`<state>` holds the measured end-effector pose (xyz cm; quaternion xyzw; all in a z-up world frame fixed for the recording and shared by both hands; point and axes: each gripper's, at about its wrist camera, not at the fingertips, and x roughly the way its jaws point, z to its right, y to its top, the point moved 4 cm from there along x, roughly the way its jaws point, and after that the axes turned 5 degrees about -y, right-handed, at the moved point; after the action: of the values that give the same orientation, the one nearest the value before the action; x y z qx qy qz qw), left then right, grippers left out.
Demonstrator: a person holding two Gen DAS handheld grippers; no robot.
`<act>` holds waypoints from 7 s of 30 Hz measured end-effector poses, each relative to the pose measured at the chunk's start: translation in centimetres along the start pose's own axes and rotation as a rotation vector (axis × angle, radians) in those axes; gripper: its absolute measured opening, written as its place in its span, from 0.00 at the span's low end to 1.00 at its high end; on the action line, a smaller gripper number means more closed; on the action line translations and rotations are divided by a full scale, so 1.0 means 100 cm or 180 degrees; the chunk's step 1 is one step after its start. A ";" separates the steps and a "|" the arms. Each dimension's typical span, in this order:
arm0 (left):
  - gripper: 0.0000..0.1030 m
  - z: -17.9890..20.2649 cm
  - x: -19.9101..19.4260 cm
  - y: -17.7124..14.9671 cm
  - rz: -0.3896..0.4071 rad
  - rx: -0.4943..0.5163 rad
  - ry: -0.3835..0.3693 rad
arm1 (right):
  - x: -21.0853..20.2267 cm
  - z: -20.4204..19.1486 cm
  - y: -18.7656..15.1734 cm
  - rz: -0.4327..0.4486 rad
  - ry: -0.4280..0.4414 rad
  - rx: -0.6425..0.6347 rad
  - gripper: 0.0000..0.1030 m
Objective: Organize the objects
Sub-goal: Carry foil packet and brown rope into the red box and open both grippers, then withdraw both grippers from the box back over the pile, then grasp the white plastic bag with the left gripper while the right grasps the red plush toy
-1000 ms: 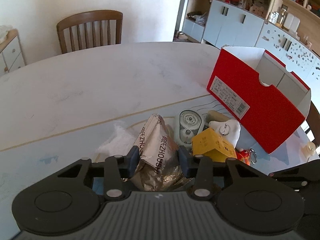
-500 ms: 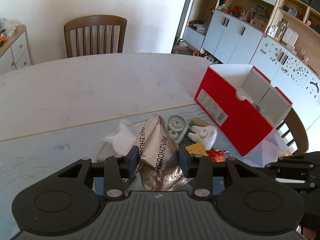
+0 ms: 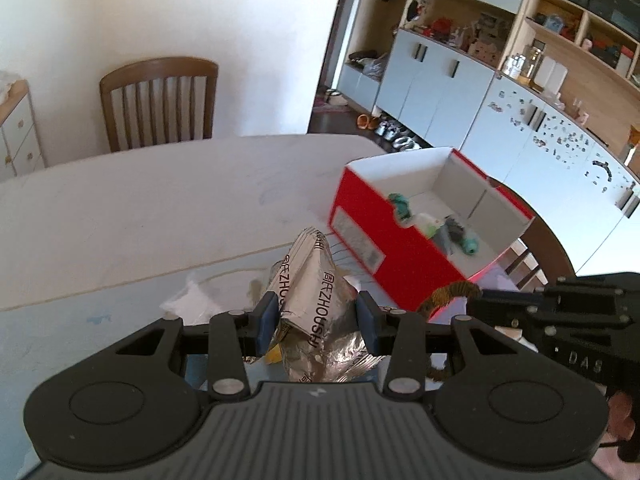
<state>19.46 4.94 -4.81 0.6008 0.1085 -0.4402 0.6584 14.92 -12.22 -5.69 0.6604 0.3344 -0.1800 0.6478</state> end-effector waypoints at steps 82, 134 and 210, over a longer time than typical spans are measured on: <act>0.50 0.184 0.296 0.111 -0.0594 0.0465 0.0397 | 0.106 0.250 0.016 -0.0664 -0.0089 0.0059 0.27; 0.81 0.105 0.057 0.063 0.0134 0.0468 -0.0066 | -0.009 0.106 0.025 0.0014 -0.0178 0.0193 0.96; 0.91 -0.138 0.124 -0.045 -0.0233 -0.0003 0.0591 | 0.144 -0.016 -0.056 -0.0652 -0.0370 0.0010 0.72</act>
<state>28.88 12.16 -19.77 0.6344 0.1911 -0.4064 0.6292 21.02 -8.03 -19.32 0.6122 0.3617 -0.2838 0.6433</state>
